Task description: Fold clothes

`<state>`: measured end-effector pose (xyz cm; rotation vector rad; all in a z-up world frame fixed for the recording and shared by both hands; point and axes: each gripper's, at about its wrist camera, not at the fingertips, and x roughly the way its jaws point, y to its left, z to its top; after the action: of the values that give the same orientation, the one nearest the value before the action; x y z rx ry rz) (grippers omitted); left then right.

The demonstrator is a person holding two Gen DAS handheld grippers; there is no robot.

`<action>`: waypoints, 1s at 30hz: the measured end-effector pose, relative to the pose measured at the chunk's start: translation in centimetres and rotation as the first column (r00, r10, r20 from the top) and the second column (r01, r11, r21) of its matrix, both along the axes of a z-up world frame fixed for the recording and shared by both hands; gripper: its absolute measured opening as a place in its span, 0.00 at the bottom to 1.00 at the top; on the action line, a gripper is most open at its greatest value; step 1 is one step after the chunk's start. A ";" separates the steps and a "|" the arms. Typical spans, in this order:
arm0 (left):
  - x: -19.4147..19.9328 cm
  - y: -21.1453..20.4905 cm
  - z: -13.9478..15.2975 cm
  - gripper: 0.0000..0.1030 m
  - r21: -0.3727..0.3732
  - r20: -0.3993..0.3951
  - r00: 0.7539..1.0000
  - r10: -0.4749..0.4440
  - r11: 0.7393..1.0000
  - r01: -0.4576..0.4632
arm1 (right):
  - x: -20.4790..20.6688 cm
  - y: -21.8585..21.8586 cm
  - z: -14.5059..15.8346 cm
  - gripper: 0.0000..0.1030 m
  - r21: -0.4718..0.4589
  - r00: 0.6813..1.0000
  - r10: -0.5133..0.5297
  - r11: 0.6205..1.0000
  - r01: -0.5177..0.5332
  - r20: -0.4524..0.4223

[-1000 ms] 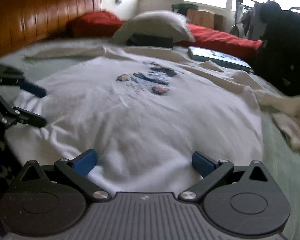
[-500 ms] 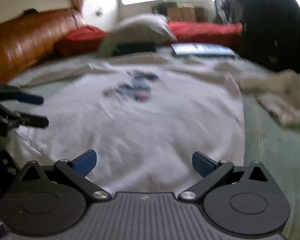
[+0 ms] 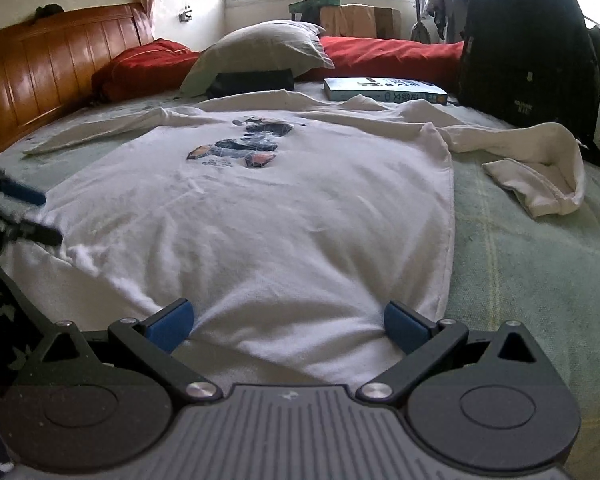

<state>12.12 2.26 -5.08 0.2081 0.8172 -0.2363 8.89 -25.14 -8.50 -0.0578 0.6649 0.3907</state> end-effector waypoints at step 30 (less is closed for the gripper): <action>5.7 -7.8 -0.4 0.92 -0.142 0.008 0.999 0.035 0.989 -0.033 | -2.3 1.1 0.3 1.00 -0.060 0.998 0.046 0.997 -0.048 -0.034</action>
<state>17.77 -5.55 -5.51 0.0613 0.7897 -0.2601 6.60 -24.03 -8.22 -0.1252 0.7084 0.4180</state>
